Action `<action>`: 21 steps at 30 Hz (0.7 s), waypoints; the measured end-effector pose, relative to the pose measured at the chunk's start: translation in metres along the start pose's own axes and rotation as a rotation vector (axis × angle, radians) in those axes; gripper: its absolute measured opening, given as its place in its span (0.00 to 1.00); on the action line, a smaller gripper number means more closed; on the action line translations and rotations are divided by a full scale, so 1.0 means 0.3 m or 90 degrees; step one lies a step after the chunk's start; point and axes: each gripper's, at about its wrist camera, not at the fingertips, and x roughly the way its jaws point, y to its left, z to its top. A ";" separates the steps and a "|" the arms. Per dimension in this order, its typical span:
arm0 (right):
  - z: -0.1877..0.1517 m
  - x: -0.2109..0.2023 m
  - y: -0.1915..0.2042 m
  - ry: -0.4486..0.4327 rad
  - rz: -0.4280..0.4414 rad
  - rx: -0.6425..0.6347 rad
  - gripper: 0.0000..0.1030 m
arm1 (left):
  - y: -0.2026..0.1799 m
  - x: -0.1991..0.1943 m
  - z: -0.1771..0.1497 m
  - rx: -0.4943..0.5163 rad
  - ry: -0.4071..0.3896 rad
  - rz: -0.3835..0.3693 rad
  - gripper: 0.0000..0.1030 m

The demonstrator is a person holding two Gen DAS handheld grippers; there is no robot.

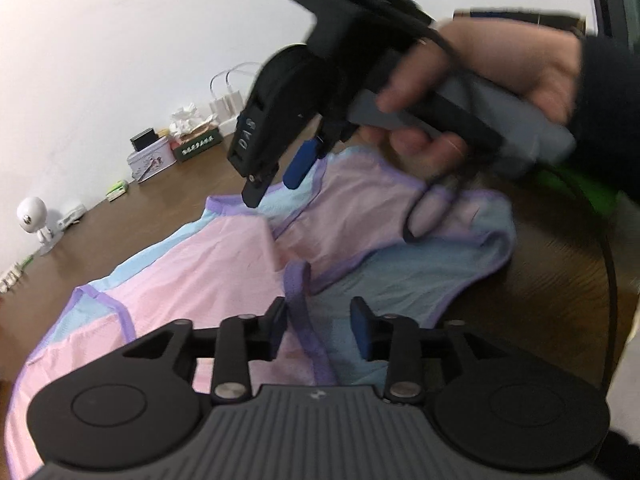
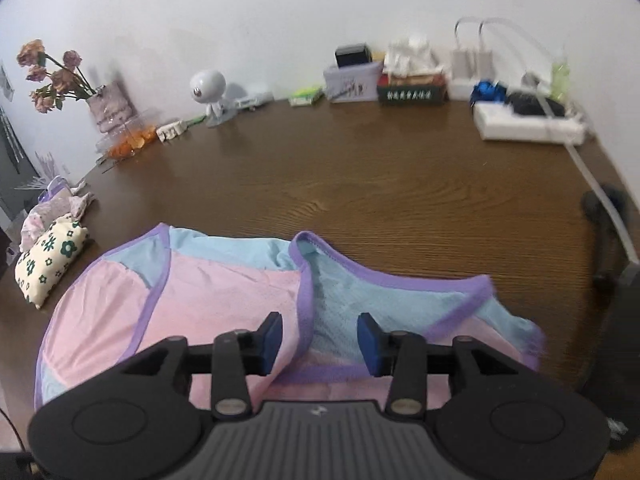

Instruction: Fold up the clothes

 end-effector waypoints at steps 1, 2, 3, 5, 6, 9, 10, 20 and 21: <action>-0.018 -0.023 0.015 -0.007 0.008 -0.004 0.38 | -0.002 -0.006 0.004 -0.002 -0.006 -0.011 0.45; -0.035 -0.033 0.031 -0.001 0.027 -0.013 0.35 | -0.010 -0.003 0.007 0.005 -0.006 -0.019 0.45; -0.052 -0.042 0.047 0.006 0.045 -0.021 0.29 | -0.023 0.006 0.007 0.018 -0.002 -0.026 0.45; -0.089 -0.046 0.076 0.027 0.064 -0.047 0.20 | -0.044 0.025 0.002 0.033 0.006 -0.033 0.45; -0.105 -0.045 0.084 0.035 0.058 -0.062 0.20 | -0.050 0.033 0.000 0.036 0.006 -0.035 0.45; -0.141 -0.040 0.061 0.053 0.029 -0.050 0.21 | -0.057 0.028 0.001 0.042 0.010 -0.035 0.46; -0.148 -0.046 0.046 0.051 0.022 -0.034 0.22 | -0.057 0.020 0.001 0.042 0.009 -0.042 0.47; -0.222 -0.134 0.027 0.010 0.048 -0.020 0.17 | -0.061 -0.078 -0.030 0.045 0.013 -0.078 0.51; -0.218 -0.154 0.031 -0.003 0.064 -0.013 0.17 | -0.044 -0.097 -0.036 0.035 0.013 -0.081 0.54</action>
